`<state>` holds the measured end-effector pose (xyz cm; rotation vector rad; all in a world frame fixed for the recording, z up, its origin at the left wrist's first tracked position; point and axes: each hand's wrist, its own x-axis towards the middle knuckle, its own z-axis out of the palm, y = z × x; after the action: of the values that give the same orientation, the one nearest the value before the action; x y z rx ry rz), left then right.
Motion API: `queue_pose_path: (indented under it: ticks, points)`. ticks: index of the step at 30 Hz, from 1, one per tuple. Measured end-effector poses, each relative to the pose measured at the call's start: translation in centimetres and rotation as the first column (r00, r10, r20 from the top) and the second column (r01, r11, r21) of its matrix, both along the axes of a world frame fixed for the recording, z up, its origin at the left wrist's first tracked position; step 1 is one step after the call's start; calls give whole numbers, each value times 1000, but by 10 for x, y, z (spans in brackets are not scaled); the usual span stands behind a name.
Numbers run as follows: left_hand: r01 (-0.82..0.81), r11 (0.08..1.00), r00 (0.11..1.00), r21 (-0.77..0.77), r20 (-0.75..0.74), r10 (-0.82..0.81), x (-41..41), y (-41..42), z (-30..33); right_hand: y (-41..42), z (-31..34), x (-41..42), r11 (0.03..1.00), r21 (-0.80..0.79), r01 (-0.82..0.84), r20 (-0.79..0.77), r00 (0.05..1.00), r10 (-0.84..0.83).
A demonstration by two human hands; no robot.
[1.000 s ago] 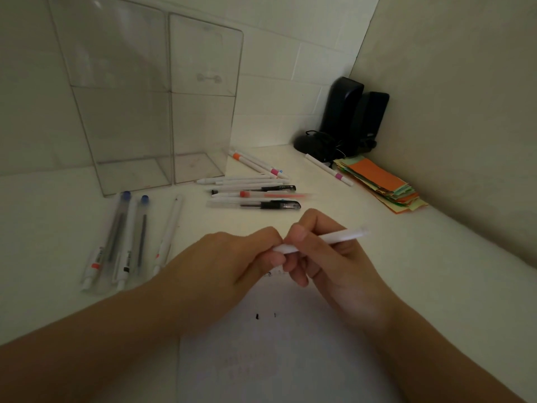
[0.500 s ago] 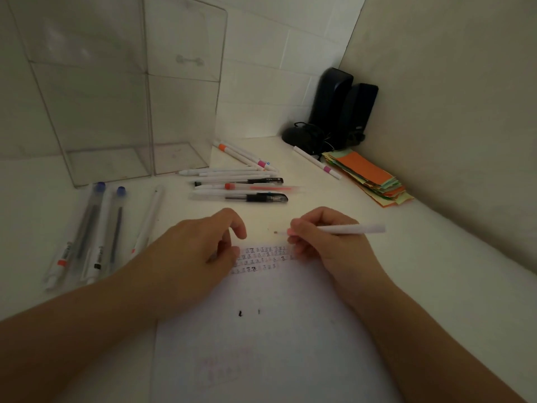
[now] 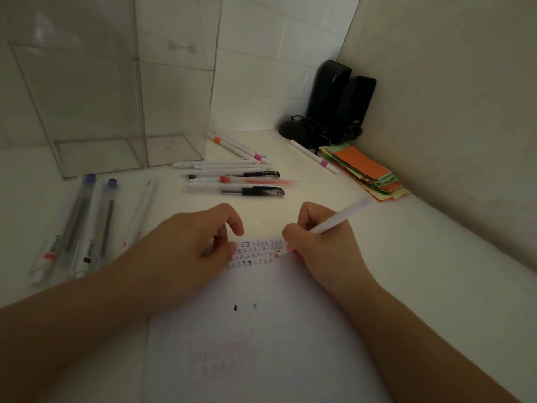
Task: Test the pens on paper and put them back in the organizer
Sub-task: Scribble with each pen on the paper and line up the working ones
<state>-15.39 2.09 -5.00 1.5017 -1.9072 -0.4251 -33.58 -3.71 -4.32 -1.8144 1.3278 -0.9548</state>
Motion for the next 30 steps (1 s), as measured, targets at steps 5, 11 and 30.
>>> queue_pose_path:
  ticks: [5,11,30]
  points:
    - [1,1000,1000,6,0,-1,0,1,1,0,-1,-1,999,-34,6,-14,1000,-6]
    - [1,1000,1000,8,8,-1,0,0,0,-1,-1,-3,999,-34,-13,-25,1000,12]
    - [95,995,993,-33,-61,-97,0,2,0,0,6,-10,984,103,-143,561,826,61]
